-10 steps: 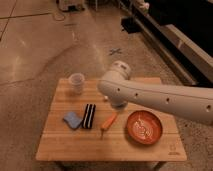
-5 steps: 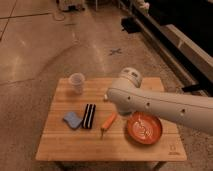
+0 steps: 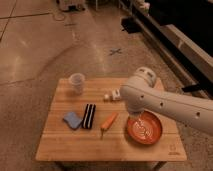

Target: Move the arm in a circular motion

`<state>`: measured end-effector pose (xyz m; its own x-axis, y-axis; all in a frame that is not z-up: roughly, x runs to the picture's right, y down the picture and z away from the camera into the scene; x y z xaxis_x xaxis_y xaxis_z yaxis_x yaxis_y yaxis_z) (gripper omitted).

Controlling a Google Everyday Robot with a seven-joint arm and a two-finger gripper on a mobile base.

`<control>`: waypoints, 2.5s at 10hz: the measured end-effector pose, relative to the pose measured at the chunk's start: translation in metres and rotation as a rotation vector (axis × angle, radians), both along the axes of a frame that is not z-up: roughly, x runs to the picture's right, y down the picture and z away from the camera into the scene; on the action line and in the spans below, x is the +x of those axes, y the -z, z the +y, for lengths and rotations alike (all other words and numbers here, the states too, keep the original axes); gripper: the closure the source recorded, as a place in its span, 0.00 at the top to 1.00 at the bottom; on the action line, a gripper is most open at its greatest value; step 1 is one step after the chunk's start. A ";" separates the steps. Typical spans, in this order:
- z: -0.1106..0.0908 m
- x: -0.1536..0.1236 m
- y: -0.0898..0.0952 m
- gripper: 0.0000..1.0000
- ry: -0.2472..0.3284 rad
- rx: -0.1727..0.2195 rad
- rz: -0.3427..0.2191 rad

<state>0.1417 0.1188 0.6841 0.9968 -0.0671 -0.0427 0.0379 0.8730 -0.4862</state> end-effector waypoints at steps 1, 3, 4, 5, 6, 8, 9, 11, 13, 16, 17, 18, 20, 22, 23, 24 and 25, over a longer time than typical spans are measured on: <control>-0.002 0.008 -0.001 0.46 -0.021 0.003 0.005; -0.007 0.015 -0.004 0.46 -0.035 0.010 0.001; -0.008 0.025 -0.005 0.46 -0.036 0.011 0.003; -0.008 0.032 -0.005 0.46 -0.036 0.010 0.002; -0.009 0.032 -0.006 0.46 -0.035 0.009 0.000; -0.019 0.034 -0.013 0.46 -0.035 0.016 -0.005; -0.020 0.038 -0.012 0.46 -0.034 0.013 -0.001; -0.023 0.046 -0.013 0.46 -0.032 0.013 -0.001; -0.030 0.049 -0.018 0.46 -0.028 0.015 -0.007; -0.035 0.054 -0.022 0.46 -0.019 0.013 -0.005; -0.038 0.061 -0.025 0.46 -0.021 0.013 0.000; -0.040 0.062 -0.026 0.46 -0.020 0.013 -0.002; -0.044 0.069 -0.031 0.46 -0.014 0.012 -0.007; -0.046 0.078 -0.033 0.46 -0.015 0.010 -0.004; -0.047 0.081 -0.034 0.46 -0.014 0.010 -0.005; -0.049 0.084 -0.036 0.46 -0.014 0.009 -0.005; -0.051 0.087 -0.037 0.46 -0.012 0.010 -0.007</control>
<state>0.2282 0.0679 0.7216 0.9978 -0.0546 -0.0367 0.0305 0.8783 -0.4772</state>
